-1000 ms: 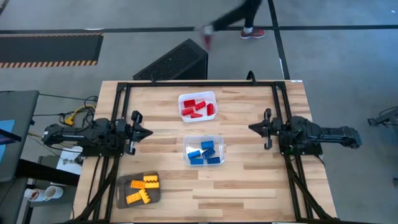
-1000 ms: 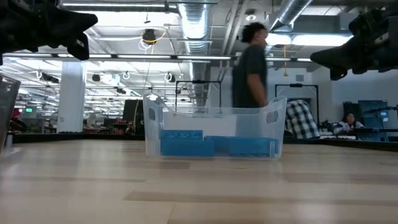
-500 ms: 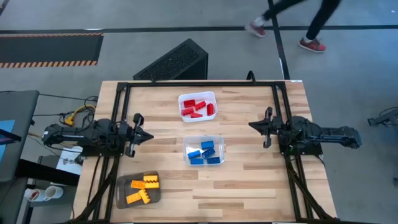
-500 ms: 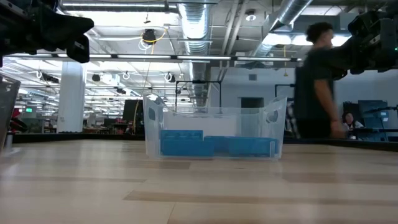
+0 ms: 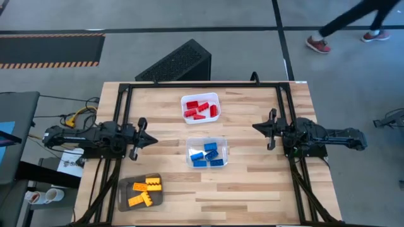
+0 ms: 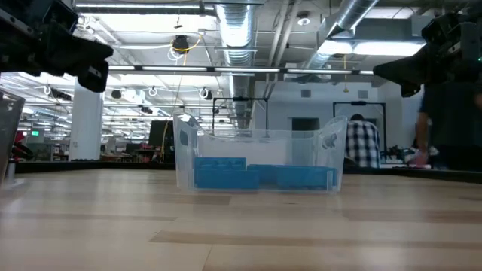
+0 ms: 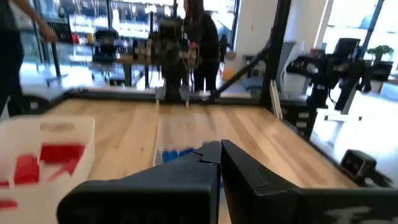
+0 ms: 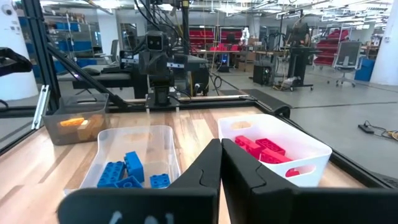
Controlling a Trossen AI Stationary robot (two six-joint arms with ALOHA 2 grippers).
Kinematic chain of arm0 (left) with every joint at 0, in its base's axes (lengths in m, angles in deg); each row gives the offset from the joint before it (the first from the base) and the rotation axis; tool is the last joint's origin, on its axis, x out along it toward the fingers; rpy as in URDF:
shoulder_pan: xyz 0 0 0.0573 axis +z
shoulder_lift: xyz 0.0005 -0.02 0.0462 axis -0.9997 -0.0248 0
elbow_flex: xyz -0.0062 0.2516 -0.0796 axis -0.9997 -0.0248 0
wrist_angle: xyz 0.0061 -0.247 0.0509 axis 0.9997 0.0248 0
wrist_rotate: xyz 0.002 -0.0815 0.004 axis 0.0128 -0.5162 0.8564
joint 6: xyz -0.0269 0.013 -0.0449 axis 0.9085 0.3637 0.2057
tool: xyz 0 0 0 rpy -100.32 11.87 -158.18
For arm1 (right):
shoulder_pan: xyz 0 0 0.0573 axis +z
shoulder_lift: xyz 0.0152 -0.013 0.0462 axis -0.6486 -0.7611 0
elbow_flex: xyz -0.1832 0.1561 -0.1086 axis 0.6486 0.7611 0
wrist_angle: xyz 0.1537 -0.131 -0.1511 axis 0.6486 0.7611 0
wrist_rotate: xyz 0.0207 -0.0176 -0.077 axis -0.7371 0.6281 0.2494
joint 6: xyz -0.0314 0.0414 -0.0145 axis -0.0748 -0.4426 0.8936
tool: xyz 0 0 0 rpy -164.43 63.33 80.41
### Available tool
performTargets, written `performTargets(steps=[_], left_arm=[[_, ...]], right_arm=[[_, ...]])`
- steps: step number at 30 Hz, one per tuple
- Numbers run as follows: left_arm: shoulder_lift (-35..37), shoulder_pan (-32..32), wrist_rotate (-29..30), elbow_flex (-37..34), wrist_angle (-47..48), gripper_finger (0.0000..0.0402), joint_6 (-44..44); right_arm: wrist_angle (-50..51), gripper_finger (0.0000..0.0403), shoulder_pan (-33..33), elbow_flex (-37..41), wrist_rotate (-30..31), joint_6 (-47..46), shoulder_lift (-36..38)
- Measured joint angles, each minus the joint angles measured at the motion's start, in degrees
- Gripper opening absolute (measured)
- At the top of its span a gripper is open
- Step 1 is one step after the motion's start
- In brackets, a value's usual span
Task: Sort & place blocks by color
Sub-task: Return to Home Position
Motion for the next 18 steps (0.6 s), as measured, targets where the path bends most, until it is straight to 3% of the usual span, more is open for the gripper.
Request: performTargets(steps=[7,18], left_arm=[[-0.5,0.0,0.0,0.0,1.0,0.0,-0.4],[-0.5,0.0,7.6,0.0,2.0,0.0,2.2]], right_arm=[[0.1,0.0034,0.0,0.0,0.0,0.0,0.0],[0.1,0.0033,0.0,0.1,0.0,0.0,0.0]])
